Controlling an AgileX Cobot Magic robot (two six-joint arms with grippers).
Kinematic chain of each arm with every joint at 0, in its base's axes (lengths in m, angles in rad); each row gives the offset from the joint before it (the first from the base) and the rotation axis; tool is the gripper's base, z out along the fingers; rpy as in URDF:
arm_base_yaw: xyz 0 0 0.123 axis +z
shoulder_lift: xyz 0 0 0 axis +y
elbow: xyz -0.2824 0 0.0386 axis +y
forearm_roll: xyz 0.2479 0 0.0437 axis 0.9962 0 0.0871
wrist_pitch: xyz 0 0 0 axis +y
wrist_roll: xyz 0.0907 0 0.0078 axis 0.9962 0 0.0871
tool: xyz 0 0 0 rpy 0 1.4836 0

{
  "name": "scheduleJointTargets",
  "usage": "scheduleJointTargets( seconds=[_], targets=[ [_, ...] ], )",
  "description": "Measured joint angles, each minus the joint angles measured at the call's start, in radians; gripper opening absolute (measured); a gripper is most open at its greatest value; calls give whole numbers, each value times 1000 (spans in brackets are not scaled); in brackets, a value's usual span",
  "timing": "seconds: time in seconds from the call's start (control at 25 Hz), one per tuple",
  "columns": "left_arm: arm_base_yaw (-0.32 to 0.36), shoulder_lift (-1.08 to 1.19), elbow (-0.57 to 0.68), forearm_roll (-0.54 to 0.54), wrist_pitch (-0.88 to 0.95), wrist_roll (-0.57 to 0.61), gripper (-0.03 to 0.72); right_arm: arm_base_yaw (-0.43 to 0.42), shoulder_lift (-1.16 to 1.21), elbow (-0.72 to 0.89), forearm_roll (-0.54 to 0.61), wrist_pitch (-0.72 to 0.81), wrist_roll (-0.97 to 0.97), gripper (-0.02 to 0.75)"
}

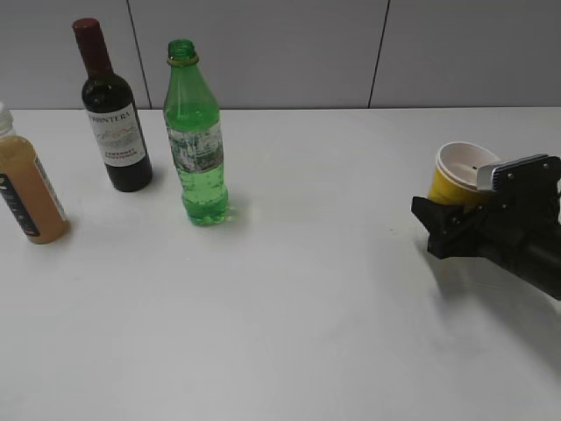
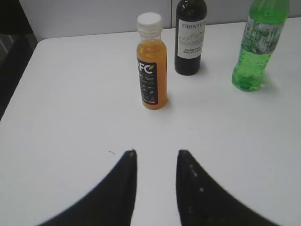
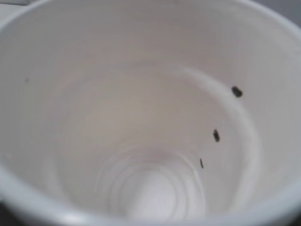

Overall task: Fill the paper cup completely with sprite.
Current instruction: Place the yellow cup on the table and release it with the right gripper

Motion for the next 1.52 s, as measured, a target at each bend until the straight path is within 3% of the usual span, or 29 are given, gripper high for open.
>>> scheduleJointTargets(
  seconds=[0.36,0.52,1.08,1.52],
  targets=[
    [0,0,0,0,0,0,230,3,0,-19,-346,1,0,460],
    [0,0,0,0,0,0,230,47,0,-71,-462,2,4,460],
    [0,0,0,0,0,0,230,305,40,-349,-719,60,192,460],
    [0,0,0,0,0,0,230,356,140,-501,-821,199,294,460]
  ],
)
